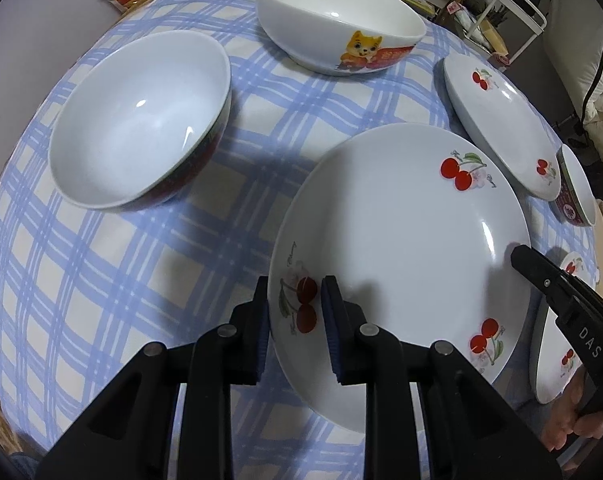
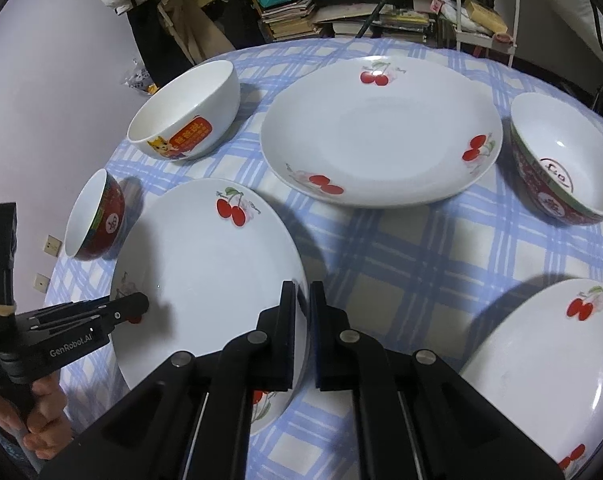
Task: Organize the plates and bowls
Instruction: 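Close the left gripper on the cherry plate rim while the right gripper grips the opposite rim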
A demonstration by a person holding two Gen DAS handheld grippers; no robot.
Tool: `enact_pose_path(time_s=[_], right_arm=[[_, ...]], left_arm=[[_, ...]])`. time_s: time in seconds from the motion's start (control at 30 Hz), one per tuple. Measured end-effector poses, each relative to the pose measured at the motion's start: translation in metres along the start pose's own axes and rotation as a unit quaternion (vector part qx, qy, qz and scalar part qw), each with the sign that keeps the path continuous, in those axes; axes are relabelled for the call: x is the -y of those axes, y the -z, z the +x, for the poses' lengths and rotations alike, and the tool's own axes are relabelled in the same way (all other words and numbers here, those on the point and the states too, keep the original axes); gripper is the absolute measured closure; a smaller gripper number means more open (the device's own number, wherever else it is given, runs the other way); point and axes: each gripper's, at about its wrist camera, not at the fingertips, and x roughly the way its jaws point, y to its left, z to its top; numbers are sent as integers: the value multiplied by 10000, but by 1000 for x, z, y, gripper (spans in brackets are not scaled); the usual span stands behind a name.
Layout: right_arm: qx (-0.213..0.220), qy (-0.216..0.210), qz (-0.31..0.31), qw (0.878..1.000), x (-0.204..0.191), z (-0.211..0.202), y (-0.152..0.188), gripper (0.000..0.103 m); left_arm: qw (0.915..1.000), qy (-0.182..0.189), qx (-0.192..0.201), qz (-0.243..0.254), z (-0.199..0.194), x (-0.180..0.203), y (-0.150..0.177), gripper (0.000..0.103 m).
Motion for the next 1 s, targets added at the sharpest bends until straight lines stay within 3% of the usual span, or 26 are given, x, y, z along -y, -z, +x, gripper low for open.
enact_pose_path(time_s=[0.33, 0.63, 1.0], right_arm=[[46, -6, -37, 10000, -4, -31, 18, 95], [-205, 184, -39, 9996, -4, -54, 41, 95], [-687, 387, 190, 9967, 4, -39, 61, 94]], left_arm=[[9998, 156, 84, 36, -28, 1, 24, 79], [9992, 296, 142, 248, -55, 8, 50, 79], [9989, -65, -316, 334, -23, 22, 56, 79]])
